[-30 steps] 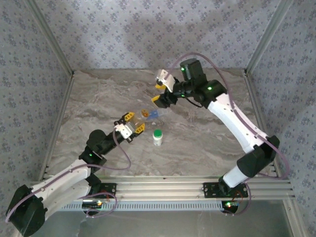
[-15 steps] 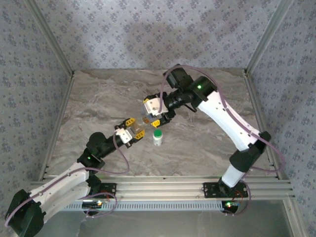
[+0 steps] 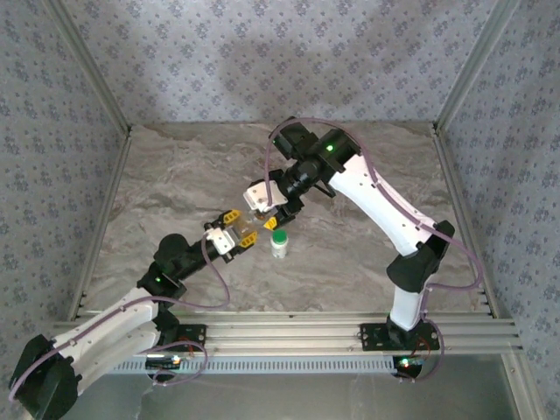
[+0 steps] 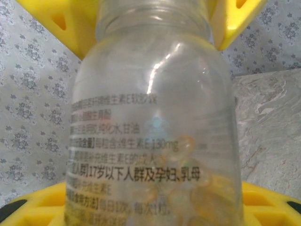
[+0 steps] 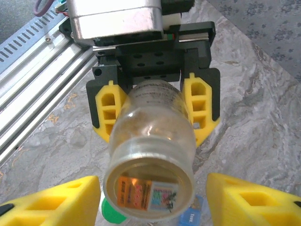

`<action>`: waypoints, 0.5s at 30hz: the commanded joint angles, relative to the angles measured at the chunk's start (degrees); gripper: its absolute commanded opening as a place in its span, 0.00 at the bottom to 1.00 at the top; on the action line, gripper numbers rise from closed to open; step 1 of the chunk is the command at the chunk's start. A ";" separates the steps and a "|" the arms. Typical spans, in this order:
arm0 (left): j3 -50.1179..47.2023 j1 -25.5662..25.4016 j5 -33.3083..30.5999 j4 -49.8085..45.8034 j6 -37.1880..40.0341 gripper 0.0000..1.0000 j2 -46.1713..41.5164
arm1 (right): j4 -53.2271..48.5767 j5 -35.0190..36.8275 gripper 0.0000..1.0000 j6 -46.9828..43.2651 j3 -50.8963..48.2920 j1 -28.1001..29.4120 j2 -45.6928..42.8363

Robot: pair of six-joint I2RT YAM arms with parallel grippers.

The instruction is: Sort the pills into containers

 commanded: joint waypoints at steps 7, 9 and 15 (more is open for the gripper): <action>-0.02 0.34 -0.02 0.89 1.02 0.12 0.47 | -2.93 -0.15 0.37 0.67 1.29 1.23 1.86; 0.02 0.33 -0.07 0.91 0.94 0.12 0.47 | -3.36 0.57 0.32 2.14 0.62 1.41 1.83; 0.01 0.33 -0.08 0.84 0.84 0.12 0.56 | -1.81 1.64 0.29 10.56 -5.03 2.89 0.46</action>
